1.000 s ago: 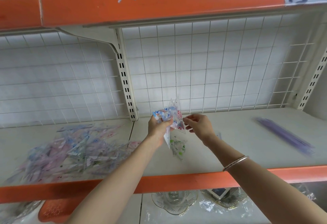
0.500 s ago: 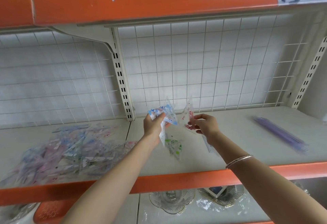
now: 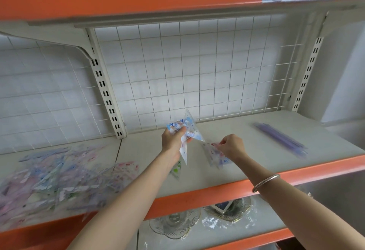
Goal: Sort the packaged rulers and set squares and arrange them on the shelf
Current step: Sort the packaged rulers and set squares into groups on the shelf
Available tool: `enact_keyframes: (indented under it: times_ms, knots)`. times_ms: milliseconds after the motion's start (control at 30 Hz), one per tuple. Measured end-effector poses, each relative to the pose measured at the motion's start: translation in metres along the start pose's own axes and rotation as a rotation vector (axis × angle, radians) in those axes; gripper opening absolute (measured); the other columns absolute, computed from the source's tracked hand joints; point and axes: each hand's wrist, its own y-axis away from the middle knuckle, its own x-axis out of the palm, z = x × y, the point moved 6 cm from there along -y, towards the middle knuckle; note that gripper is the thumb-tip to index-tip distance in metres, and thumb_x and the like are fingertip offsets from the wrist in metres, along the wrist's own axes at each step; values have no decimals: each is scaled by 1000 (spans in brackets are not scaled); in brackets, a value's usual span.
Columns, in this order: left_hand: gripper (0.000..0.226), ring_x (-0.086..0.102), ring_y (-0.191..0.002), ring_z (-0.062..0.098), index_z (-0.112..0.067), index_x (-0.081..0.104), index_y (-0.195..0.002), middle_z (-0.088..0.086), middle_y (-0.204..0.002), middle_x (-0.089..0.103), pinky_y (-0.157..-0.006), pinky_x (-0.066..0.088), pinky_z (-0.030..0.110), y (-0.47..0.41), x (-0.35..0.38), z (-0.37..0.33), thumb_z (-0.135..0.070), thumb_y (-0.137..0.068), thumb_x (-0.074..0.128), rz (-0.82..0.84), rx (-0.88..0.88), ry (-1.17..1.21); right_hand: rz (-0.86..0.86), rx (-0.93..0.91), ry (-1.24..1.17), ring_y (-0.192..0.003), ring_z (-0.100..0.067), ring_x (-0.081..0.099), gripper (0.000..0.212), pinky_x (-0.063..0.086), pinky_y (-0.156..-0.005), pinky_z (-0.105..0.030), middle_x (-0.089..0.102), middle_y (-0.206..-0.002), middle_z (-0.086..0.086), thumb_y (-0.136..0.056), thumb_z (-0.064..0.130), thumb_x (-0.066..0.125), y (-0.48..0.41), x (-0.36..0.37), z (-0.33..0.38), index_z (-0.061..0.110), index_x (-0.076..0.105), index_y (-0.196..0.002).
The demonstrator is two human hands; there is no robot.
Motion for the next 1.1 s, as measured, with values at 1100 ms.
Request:
enact_keyframes:
  times_ms: [1100]
  knots:
    - [21,64,-73,19,0,59,-113,12,-104,66,-70,57,27,-22,-98,-55,-3,-93,56,-212,131,-136,283,-354,110,-51,-2,50,14,28,-34,-3,68,-74,-5,-75,17,78,41,68,97,7,75,-84]
